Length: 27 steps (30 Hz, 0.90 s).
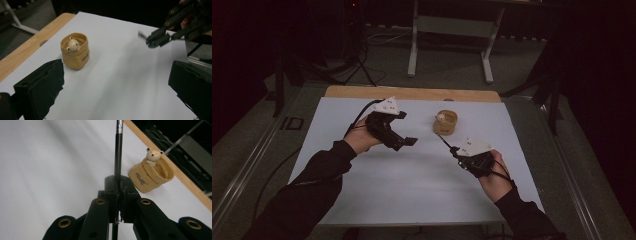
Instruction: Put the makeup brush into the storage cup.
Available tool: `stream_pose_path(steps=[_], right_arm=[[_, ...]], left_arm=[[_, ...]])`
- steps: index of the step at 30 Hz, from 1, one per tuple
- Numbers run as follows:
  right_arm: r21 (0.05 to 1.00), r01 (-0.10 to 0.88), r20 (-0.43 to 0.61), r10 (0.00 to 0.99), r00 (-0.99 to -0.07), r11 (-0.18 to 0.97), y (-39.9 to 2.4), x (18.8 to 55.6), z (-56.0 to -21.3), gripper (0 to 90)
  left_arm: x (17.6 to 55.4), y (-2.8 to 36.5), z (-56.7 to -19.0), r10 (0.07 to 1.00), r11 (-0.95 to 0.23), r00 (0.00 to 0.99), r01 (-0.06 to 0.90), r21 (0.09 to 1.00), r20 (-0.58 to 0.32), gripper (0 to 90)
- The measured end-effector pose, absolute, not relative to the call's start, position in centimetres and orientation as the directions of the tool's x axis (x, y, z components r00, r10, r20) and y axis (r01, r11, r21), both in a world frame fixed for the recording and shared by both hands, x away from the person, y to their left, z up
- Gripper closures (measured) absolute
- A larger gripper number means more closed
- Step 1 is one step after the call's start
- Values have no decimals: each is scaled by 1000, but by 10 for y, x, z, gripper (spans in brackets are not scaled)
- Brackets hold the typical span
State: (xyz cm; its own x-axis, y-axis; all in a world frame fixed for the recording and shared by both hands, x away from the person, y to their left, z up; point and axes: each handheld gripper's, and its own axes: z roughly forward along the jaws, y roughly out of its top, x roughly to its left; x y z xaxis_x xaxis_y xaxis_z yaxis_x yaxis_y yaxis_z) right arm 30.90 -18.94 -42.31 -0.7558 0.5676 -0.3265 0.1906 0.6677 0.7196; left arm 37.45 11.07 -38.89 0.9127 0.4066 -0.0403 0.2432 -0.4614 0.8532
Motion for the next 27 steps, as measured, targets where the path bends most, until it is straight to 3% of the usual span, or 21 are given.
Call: stream_pose_path(steps=[9, 15, 27], right_arm=[[823, 247, -172, 639, -749, 512, -203, 316, -411, 859], [847, 239, -157, 653, -741, 474, -206, 315, -409, 859], [893, 335, 31, 700, -713, 302, -215, 319, -408, 859]], left_arm=[[357, 128, -413, 444, -424, 895, 257, 868, -48, 4], [341, 140, -432, 464, -407, 884, 272, 872, -59, 3], [314, 151, -460, 501, -318, 861, 279, 906, -89, 4]])
